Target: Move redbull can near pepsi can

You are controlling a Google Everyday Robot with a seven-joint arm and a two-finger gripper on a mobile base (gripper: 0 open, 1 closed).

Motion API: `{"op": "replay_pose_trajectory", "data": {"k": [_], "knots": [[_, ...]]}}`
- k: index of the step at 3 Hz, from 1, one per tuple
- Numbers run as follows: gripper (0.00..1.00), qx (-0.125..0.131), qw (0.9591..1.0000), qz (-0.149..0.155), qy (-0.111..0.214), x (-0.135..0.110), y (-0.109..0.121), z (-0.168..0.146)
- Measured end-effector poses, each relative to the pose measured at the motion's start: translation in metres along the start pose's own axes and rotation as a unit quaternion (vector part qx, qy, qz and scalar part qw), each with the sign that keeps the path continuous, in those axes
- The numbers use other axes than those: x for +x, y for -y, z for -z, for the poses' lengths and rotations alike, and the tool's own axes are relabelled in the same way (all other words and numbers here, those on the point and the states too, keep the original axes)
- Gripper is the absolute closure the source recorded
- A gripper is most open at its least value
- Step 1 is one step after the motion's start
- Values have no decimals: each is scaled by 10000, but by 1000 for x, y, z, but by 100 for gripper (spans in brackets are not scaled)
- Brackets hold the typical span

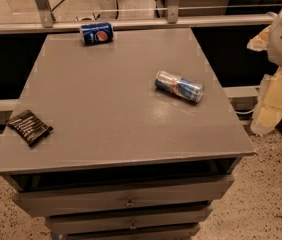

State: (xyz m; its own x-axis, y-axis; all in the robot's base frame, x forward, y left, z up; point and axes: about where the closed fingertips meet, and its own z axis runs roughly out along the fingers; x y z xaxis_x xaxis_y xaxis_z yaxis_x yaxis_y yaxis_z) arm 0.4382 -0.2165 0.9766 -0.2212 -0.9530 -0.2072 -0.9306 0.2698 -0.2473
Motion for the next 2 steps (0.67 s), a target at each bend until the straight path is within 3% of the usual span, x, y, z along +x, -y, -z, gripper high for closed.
{"op": "replay_pose_trajectory", "data": {"k": [1,2], "knots": [[0,1,10000,0,0,0,0,0],[0,143,9996,178,155,-10,13,-19]]}}
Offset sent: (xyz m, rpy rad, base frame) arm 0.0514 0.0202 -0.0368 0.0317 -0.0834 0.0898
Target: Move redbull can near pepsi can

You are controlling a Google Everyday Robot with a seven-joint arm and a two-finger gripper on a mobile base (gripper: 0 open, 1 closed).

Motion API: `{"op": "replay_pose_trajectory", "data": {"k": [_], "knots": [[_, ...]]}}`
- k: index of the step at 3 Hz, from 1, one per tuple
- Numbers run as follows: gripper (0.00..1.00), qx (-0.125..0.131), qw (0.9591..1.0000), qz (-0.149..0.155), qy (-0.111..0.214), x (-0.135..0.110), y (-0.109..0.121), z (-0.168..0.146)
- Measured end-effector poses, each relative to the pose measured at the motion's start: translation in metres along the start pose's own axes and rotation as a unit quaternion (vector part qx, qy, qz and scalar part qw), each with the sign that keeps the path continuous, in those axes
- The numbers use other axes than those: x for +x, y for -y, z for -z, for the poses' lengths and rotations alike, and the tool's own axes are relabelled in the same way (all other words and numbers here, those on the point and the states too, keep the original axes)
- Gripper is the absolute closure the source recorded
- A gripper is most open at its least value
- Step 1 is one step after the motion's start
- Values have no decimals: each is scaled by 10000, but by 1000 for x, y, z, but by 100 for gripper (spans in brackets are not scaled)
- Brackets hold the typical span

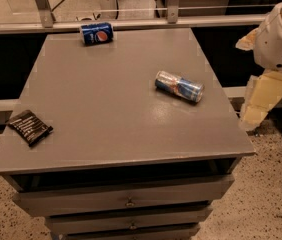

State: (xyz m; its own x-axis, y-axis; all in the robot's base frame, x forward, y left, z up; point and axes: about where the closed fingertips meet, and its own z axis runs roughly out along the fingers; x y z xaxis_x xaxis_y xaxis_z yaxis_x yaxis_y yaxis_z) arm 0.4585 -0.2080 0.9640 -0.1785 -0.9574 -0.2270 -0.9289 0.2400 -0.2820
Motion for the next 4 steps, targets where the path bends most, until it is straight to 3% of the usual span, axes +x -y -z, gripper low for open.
{"op": "replay_pose_trajectory", "data": {"k": [1,2,3,4], "knots": [[0,214,9994,204,183,-21,33,-44],[0,278,9984,214,441,-40,68,-90],[0,108,9976,-31,684,-51,89,-129],[16,-168,9961,-282,823,-58,94,-158]]}}
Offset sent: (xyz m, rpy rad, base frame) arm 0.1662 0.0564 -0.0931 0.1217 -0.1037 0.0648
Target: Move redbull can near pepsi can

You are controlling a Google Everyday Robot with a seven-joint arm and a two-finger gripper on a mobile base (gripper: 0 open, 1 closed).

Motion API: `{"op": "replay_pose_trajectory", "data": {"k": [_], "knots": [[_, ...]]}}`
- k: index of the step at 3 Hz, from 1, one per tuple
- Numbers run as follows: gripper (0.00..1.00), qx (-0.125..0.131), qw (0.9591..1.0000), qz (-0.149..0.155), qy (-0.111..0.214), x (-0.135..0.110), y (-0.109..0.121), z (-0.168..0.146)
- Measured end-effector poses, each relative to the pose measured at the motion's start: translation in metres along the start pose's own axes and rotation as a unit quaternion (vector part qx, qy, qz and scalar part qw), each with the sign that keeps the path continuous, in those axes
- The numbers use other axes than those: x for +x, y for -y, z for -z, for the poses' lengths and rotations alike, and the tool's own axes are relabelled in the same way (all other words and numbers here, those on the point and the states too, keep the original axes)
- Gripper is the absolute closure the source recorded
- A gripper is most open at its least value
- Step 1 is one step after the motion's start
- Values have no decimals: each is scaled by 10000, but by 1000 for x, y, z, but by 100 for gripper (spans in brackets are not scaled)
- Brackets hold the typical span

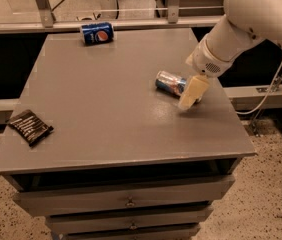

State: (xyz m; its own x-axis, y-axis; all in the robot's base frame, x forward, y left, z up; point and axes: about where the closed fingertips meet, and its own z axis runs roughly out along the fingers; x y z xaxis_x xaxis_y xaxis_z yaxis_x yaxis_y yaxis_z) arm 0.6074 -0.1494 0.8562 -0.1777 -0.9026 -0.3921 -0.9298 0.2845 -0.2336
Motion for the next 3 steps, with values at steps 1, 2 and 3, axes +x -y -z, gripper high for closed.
{"op": "replay_pose_trajectory", "data": {"k": [1,2,3], "knots": [[39,-249,9993,-253,68,0,1,-20],[63,-411,9981,-430,162,-5,3,-23],[87,-326,9979,-406,380,-22,9,0]]}}
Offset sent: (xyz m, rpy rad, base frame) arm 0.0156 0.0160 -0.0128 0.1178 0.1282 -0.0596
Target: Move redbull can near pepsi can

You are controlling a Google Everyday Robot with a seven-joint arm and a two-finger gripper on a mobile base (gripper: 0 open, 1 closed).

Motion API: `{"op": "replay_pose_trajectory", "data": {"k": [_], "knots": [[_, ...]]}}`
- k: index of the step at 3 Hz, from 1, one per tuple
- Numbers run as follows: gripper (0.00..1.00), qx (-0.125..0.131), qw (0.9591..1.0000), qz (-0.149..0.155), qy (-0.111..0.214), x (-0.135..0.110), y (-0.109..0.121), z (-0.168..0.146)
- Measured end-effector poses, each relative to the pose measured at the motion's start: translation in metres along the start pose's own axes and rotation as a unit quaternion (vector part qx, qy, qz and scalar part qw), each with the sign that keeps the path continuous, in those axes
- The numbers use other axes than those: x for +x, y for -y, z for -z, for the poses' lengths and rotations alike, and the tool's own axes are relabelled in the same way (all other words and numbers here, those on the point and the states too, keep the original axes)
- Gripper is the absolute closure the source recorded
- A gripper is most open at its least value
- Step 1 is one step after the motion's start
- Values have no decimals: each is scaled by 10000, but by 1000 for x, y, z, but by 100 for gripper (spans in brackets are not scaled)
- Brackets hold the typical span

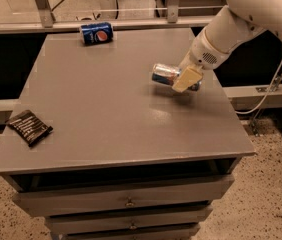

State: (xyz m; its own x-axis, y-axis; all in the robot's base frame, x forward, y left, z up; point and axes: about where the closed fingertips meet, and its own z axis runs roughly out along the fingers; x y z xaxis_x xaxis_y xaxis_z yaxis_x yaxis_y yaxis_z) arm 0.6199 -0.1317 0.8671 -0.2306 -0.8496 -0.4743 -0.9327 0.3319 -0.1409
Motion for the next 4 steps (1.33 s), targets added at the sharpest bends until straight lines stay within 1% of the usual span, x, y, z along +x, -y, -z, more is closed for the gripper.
{"op": "replay_pose_trajectory", "data": {"k": [1,2,3,4], "knots": [[100,420,9990,78,91,-11,5,50],[100,420,9990,78,91,-11,5,50],[100,605,9976,19,333,-35,32,35],[100,798,9953,-160,516,-68,82,-3]]}}
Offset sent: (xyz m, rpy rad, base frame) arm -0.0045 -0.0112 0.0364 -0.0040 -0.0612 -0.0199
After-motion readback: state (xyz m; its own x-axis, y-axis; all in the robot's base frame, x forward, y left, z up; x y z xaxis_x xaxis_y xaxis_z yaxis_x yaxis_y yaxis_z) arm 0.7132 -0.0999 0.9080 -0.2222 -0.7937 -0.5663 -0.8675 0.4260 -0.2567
